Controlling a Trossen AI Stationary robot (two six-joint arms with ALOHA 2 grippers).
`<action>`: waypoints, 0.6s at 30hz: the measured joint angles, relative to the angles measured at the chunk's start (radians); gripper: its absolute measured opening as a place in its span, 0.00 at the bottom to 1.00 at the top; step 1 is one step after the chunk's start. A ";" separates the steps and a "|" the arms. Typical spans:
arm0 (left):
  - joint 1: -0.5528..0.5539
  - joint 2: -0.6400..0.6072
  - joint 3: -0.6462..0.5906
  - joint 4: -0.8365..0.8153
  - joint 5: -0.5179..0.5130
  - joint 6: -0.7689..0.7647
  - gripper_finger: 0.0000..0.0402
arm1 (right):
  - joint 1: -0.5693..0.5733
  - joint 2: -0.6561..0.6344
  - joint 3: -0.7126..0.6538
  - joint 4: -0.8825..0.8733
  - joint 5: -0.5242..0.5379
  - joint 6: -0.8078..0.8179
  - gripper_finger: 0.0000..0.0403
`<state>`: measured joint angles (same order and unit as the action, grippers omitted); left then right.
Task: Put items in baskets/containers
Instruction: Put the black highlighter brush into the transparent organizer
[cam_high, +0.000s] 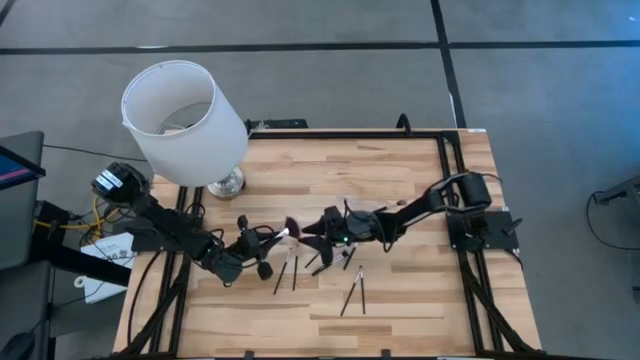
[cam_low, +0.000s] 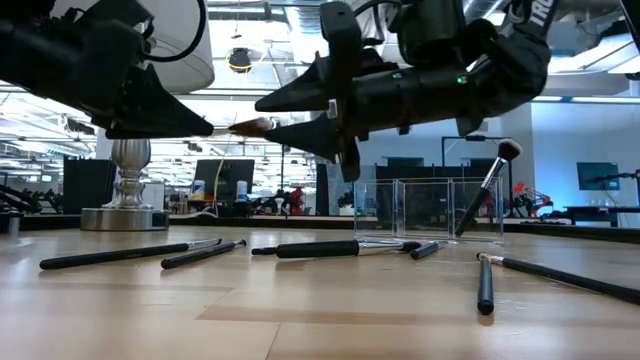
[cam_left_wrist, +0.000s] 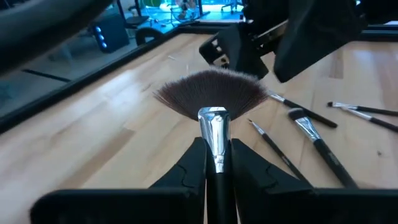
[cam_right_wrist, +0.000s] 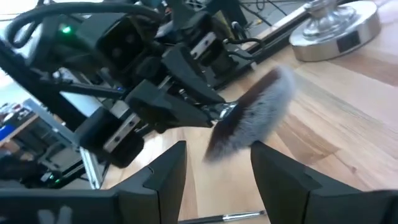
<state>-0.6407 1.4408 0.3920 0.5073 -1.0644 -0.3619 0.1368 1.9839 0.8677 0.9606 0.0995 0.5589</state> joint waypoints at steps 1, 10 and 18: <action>0.001 0.001 0.000 0.006 -0.002 0.011 0.11 | -0.003 0.000 0.001 -0.003 0.004 0.003 0.42; 0.001 0.003 0.001 0.033 -0.004 0.077 0.11 | -0.058 0.000 0.084 -0.140 -0.018 0.115 0.42; 0.001 0.003 0.001 0.033 -0.004 0.112 0.11 | -0.074 0.000 0.179 -0.263 -0.044 0.116 0.42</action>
<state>-0.6397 1.4433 0.3927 0.5404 -1.0683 -0.2500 0.0628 1.9835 1.0469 0.6974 0.0554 0.6751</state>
